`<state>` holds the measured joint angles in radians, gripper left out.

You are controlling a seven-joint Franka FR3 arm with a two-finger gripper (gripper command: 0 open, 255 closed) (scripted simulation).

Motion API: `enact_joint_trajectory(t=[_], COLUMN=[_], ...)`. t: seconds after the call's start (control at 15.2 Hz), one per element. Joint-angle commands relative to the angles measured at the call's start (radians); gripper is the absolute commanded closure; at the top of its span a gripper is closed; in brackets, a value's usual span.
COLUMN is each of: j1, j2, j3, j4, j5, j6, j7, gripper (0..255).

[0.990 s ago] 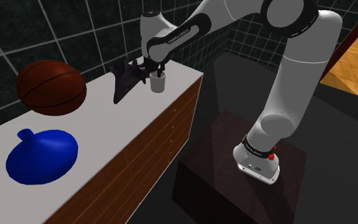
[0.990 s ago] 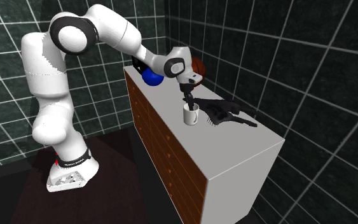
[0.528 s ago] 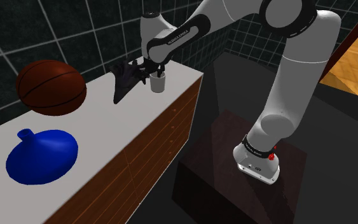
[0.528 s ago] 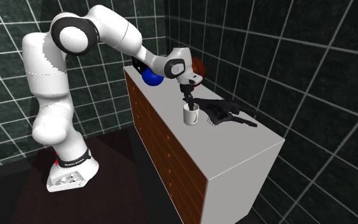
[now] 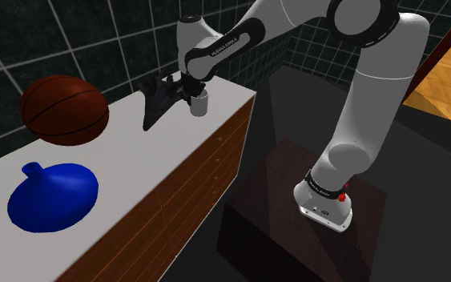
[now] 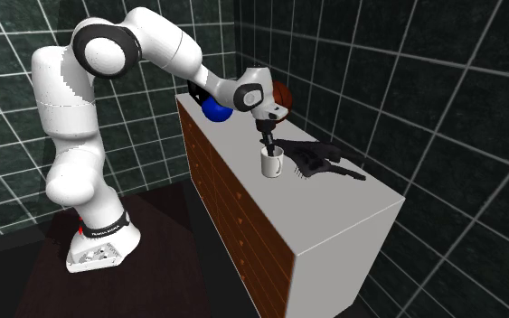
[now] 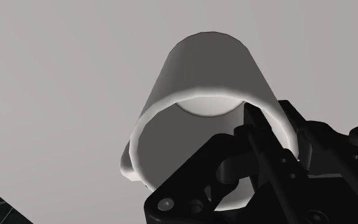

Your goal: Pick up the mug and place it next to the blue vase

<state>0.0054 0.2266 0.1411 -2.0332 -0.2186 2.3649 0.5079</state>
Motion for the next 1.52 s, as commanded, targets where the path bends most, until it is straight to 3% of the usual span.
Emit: enact_joint_trajectory(t=[0.0, 1.45], j1=[0.000, -0.004], j2=[0.000, -0.114], j3=[0.000, 0.012], j4=[0.000, 0.131], j5=[0.000, 0.054], j6=[0.000, -0.239], j7=[0.000, -0.058], gripper=[255, 255])
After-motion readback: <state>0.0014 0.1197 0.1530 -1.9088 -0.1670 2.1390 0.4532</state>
